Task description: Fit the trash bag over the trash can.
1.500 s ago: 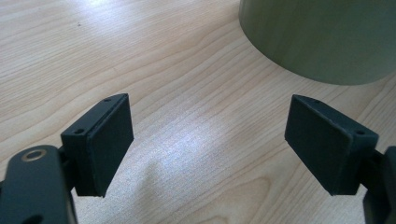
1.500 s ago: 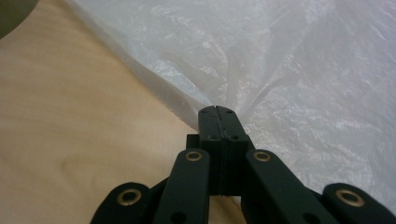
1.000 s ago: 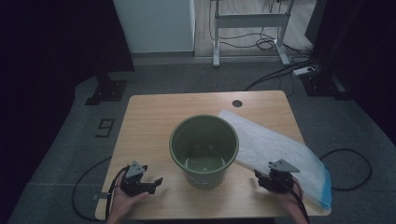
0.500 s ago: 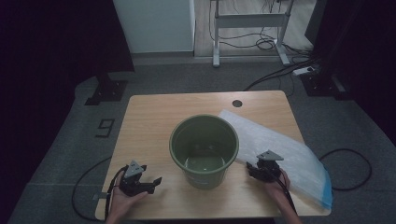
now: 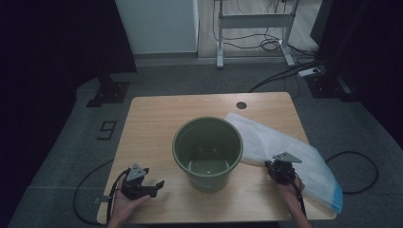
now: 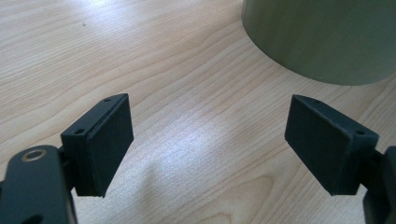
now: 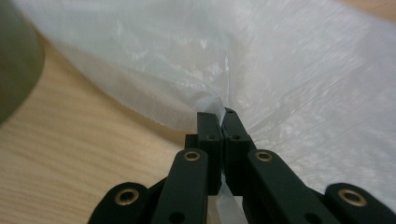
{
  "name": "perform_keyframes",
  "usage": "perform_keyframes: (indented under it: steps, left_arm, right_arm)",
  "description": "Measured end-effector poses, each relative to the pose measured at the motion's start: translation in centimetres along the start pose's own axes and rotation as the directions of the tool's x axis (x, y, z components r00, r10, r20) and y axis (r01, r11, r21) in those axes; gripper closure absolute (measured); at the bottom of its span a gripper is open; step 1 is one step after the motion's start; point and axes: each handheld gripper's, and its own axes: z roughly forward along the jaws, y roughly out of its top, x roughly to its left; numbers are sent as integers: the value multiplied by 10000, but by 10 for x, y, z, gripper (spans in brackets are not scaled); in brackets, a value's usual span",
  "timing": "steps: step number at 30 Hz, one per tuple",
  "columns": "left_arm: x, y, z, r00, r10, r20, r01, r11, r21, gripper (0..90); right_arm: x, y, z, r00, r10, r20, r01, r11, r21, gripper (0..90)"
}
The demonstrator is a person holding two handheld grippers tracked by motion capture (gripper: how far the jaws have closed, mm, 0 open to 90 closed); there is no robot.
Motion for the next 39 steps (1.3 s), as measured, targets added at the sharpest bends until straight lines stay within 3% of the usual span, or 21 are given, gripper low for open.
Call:
perform_keyframes:
  steps: [1, 2, 5, 9, 10, 14, 15, 16, 20, 21, 22, 25, 26, 28, 29, 30, 31, 32, 36, 37, 39]
  left_arm:
    - [1, 0, -1, 10000, -14, -9, 14, 10000, -31, 148]
    - [1, 0, -1, 10000, -14, -9, 14, 10000, -31, 149]
    - [1, 0, -2, 10000, -50, -73, 50, 9999, -125, 150]
    - [-1, 3, -5, 10000, -54, -75, 52, 9996, -282, 152]
    - [-1, 3, -5, 10000, -54, -75, 52, 9996, -282, 153]
    - [-2, 4, -5, 10000, -73, -63, 71, 9994, -324, 153]
    - [-2, 4, -5, 9999, -82, -74, 79, 9994, -325, 152]
    - [-2, 4, -5, 9999, -94, -73, 91, 9994, -337, 152]
    - [-1, 3, -6, 9998, -165, -68, 162, 9991, -397, 153]
    - [-1, 3, -6, 9998, -176, -64, 174, 9990, -408, 153]
    - [-1, 3, -6, 9998, -186, -62, 183, 9990, -414, 153]
    - [-1, 4, -6, 9998, -180, -69, 176, 9989, -430, 153]
    - [-1, 4, -6, 9998, -181, -73, 178, 9989, -437, 153]
    - [-1, 4, -6, 9998, -193, -74, 189, 9988, -443, 153]
    - [-1, 4, -6, 9998, -197, -76, 193, 9988, -446, 153]
    - [-1, 4, -6, 9998, -196, -73, 192, 9988, -447, 153]
    - [-1, 3, -6, 9998, -202, -69, 199, 9988, -446, 153]
    - [-1, 3, -6, 9998, -202, -69, 199, 9988, -446, 153]
    - [-2, 3, -5, 9998, -196, -67, 193, 9990, -415, 153]
    - [-2, 3, -5, 9998, -188, -63, 185, 9990, -413, 153]
    - [-2, 3, -4, 9998, -195, -68, 192, 9989, -436, 153]
  right_arm:
    - [-5, 3, -11, 9998, 200, 69, -196, 9985, -515, 884]
    - [-5, 3, -11, 9998, 200, 69, -196, 9985, -515, 884]
    - [-13, 5, -27, 9991, 431, 59, -420, 9911, -1264, 885]
    - [-24, 8, -43, 9934, 1139, -138, -1143, 9713, -2086, 887]
    - [-24, 8, -43, 9934, 1139, -138, -1143, 9713, -2086, 887]
    - [-26, 14, -50, 9888, 1421, -462, -1492, 9541, -2595, 887]
    - [-25, 20, -54, 9885, 1414, -528, -1506, 9456, -2885, 887]
    - [-25, 20, -54, 9885, 1414, -528, -1506, 9456, -2885, 887]
    - [-22, 33, -67, 9866, 1449, -755, -1623, 9239, -3465, 888]
    - [-19, 41, -75, 9862, 1440, -819, -1644, 9109, -3785, 888]
    - [-19, 41, -75, 9862, 1440, -819, -1644, 9109, -3785, 888]
    - [-14, 54, -87, 9869, 1333, -913, -1596, 8925, -4219, 888]
    - [-10, 63, -95, 9880, 1226, -939, -1520, 8796, -4508, 888]
    - [-8, 68, -99, 9881, 1189, -976, -1509, 8732, -4635, 888]
    - [-5, 77, -108, 9887, 1093, -1029, -1460, 8592, -4904, 888]
    - [-5, 77, -108, 9887, 1093, -1029, -1460, 8592, -4904, 888]
    - [-1, 85, -117, 9895, 982, -1061, -1392, 8450, -5163, 888]
    - [-1, 85, -117, 9895, 982, -1061, -1392, 8450, -5163, 888]
    - [5, 103, -135, 9913, 738, -1091, -1227, 8178, -5622, 888]
    - [9, 111, -143, 9915, 642, -1128, -1182, 8061, -5799, 888]
    - [10, 115, -148, 9919, 580, -1127, -1136, 8013, -5874, 888]
